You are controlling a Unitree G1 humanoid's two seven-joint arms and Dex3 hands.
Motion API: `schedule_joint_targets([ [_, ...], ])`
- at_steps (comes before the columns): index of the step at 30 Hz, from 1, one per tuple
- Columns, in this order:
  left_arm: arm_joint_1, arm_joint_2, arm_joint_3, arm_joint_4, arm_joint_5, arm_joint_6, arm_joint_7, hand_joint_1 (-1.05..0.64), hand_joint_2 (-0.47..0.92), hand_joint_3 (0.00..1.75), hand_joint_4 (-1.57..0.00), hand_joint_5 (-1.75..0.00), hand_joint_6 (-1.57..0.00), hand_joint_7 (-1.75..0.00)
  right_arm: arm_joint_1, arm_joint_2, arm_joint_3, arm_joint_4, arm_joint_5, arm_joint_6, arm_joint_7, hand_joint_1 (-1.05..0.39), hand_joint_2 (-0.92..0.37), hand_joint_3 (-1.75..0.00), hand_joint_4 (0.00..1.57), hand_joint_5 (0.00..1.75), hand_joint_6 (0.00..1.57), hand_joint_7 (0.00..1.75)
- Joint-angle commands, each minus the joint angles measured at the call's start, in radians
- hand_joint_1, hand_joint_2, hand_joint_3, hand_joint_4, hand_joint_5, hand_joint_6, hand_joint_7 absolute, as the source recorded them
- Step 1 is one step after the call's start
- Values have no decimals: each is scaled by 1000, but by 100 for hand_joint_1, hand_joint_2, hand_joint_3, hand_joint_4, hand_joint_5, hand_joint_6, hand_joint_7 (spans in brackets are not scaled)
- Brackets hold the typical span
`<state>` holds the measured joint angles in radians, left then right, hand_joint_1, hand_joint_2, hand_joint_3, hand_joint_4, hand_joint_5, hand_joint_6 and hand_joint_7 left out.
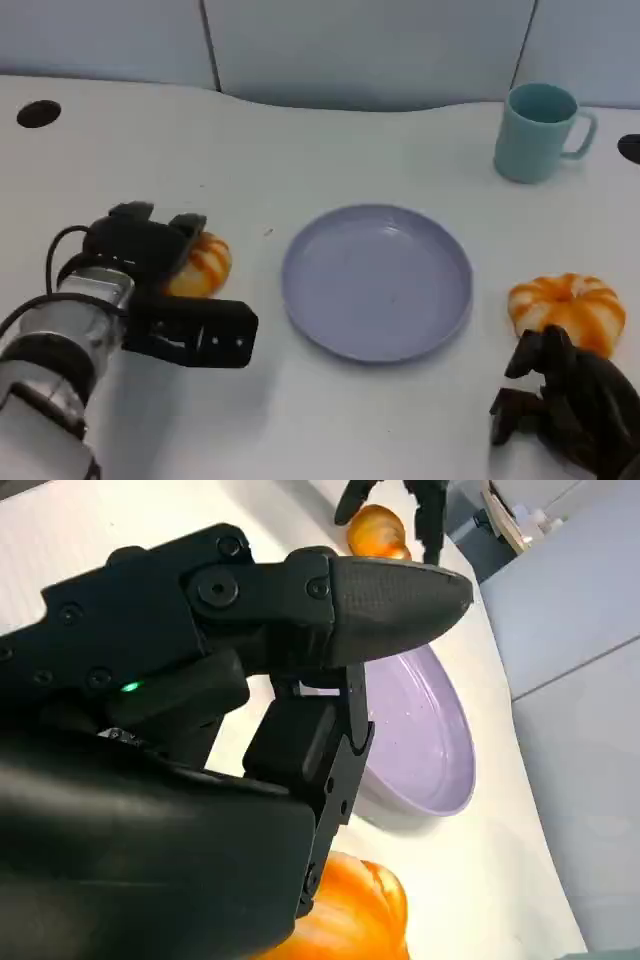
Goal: Grasp the bread from the table and place it into the plate.
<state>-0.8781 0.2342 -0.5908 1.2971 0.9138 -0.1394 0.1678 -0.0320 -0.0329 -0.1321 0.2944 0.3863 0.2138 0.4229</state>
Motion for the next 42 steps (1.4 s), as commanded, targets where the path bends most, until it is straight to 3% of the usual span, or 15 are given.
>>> schedule_joint_targets([
  [1,-39,-6,-15,25,-19,18,-39,-69,81,0,0,0,-7,0,41,-2,2,-1,-8,18,-11,-47,-92,-45,131,113,119,106],
  [8,-62,-23,-30,47,-47,10,-145,-69,81,0,0,0,-5,-1,58,-7,1,-22,-2,26,-3,-46,-92,-47,130,115,118,108],
  [17,-58,-40,-38,60,-72,32,-180,-64,81,0,-4,-2,-9,-2,74,-5,2,-48,-3,32,-8,-45,-92,-48,128,116,116,109],
  [19,-47,-43,-32,61,-85,38,-157,-56,84,1,-9,-4,-13,-3,79,-3,3,-53,-4,28,-6,-45,-92,-48,128,116,117,109],
  [22,-13,-41,7,60,-130,12,-83,-34,87,1,-35,-13,-28,-5,83,-5,4,-59,-5,27,-3,-45,-92,-48,128,117,117,109],
  [25,12,-35,36,60,-164,-26,-23,-29,92,9,-72,-48,-65,-8,86,-7,2,-60,-2,28,-1,-46,-92,-47,128,118,117,109],
  [26,21,-35,42,60,-172,-35,4,-30,92,10,-77,-53,-71,-9,90,-10,5,-68,-8,30,-5,-46,-92,-47,127,118,117,109],
  [27,29,-36,46,61,-175,-40,25,-33,91,6,-84,-65,-92,-14,93,-10,5,-74,-7,35,-7,-46,-92,-46,128,118,117,109],
  [29,45,-34,39,61,-166,-55,82,-36,91,3,-85,-74,-106,-15,98,-10,4,-87,-5,45,-11,-46,-92,-46,128,119,116,109],
  [30,55,-33,35,61,-159,-64,113,-35,92,15,-77,-132,-90,-73,99,-8,1,-89,0,48,-11,-45,-92,-46,126,120,114,111],
  [31,61,-32,32,62,-155,-70,134,-35,92,19,-74,-153,-77,-103,100,-6,-1,-91,3,50,-11,-45,-92,-46,126,121,113,112],
  [32,64,-31,31,62,-154,-74,147,-35,92,21,-72,-164,-70,-119,100,-5,-2,-93,6,51,-11,-44,-92,-46,125,122,113,113],
  [33,67,-33,32,63,-156,-75,154,-35,92,22,-71,-169,-67,-127,101,-10,1,-93,-1,48,-9,-44,-92,-46,125,122,113,113],
  [35,70,-36,32,63,-159,-77,163,-34,92,25,-67,-173,-65,-116,102,-17,6,-93,-11,45,-7,-45,-92,-48,125,123,112,115],
  [42,88,-37,34,57,-164,-114,286,-29,92,28,-69,-175,-63,-119,100,-19,7,-92,-9,52,-10,-47,-92,-47,126,122,113,115],
])
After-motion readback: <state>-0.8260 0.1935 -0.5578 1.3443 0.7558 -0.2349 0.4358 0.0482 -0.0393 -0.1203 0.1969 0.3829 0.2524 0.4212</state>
